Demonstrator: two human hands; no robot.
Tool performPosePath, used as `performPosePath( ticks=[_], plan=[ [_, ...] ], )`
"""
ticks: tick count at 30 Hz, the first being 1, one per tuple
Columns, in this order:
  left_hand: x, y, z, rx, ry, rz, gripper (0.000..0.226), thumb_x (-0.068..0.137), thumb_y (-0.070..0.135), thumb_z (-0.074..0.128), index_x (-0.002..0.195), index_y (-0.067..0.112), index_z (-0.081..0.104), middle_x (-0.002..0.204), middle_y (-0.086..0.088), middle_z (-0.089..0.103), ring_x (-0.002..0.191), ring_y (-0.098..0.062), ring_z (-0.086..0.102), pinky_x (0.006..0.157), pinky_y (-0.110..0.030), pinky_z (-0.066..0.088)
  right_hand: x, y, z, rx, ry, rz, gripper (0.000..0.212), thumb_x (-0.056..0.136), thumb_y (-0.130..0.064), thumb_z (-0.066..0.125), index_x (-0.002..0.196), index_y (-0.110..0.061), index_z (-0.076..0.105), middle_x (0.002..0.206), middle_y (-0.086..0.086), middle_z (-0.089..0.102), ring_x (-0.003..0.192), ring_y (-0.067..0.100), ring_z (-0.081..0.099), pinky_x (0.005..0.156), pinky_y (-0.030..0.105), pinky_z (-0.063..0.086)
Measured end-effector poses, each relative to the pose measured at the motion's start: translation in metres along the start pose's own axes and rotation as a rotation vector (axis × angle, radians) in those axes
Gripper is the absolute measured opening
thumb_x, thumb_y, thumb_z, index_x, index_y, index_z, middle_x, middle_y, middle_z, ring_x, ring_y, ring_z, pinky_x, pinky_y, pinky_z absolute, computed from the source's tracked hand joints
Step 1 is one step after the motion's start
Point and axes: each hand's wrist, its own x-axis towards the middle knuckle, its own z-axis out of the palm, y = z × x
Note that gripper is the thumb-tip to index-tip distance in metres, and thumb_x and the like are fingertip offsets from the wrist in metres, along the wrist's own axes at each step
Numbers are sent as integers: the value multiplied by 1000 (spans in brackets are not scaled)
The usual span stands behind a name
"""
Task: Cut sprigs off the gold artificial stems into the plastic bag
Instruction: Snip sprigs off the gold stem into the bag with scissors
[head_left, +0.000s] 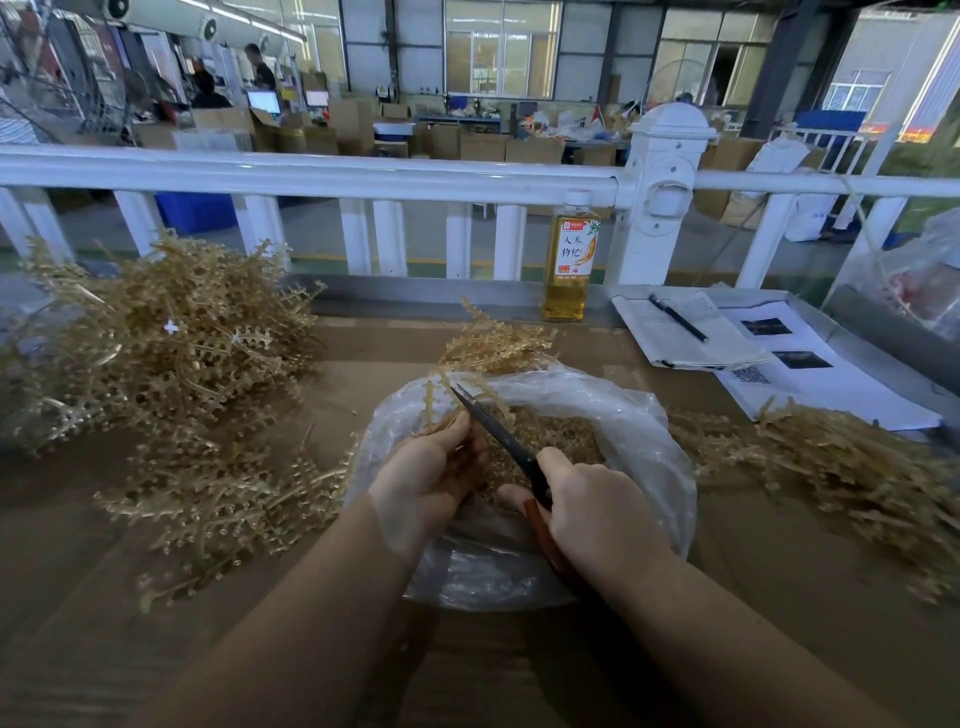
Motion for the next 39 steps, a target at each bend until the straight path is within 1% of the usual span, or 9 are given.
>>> performPosePath(
  ticks=[5,12,15,21,26,30,35,37,39],
  plan=[
    [0,-1,0,14,12,11,17,93,7,54,77,8,61,48,1,56,46,-10,55,44,-17,50,1,0,-3,55,-35,35,40,92,-64,34,93,-25,43,66,-8,49,70,18,62,60,27,44],
    [-2,-3,-3,98,-81,51,11,90,0,55,84,7,61,61,-3,59,59,-13,56,50,-19,53,4,-1,-8,250,84,116,34,88,-62,47,87,-28,48,63,-11,50,62,7,52,55,18,37],
    [-2,-3,-3,138,-110,93,17,89,-5,53,91,11,58,66,-4,57,58,-12,56,52,-22,52,5,-1,-7,226,49,144,34,89,-63,48,89,-29,48,67,-13,48,68,8,50,60,21,36],
    [2,1,-2,157,-77,63,11,87,21,64,94,14,67,69,1,65,69,-15,60,57,-27,51,2,-1,-6,233,21,169,35,88,-63,48,94,-29,50,73,-13,52,73,8,52,64,23,39],
    [5,-3,2,105,-47,84,14,87,18,65,74,15,68,68,-1,70,57,-15,67,49,-25,52,3,1,-8,290,33,211,40,88,-63,49,101,-26,56,85,-7,64,83,14,62,75,30,51],
    [4,-5,3,109,-50,110,13,93,13,56,82,12,63,61,-4,68,51,-16,66,45,-25,52,3,1,-8,288,16,210,40,88,-63,49,101,-26,55,84,-7,63,82,14,62,73,28,50],
    [3,-1,1,113,-13,89,14,93,17,57,102,12,66,94,-11,69,90,-27,66,68,-37,56,2,-1,-11,276,-21,218,39,89,-64,46,102,-28,51,83,-9,62,79,13,60,70,27,47],
    [3,-2,1,123,-5,87,10,92,17,59,96,12,66,87,-9,69,79,-23,68,63,-33,55,2,-4,-11,274,-37,214,38,89,-64,45,101,-28,49,84,-7,62,80,14,59,70,27,46],
    [0,-3,1,141,32,101,4,87,17,66,87,14,63,60,-1,63,47,-11,59,43,-21,47,2,-5,-11,284,-55,210,38,90,-64,45,99,-28,48,86,-4,62,82,16,60,74,30,49]
  ],
)
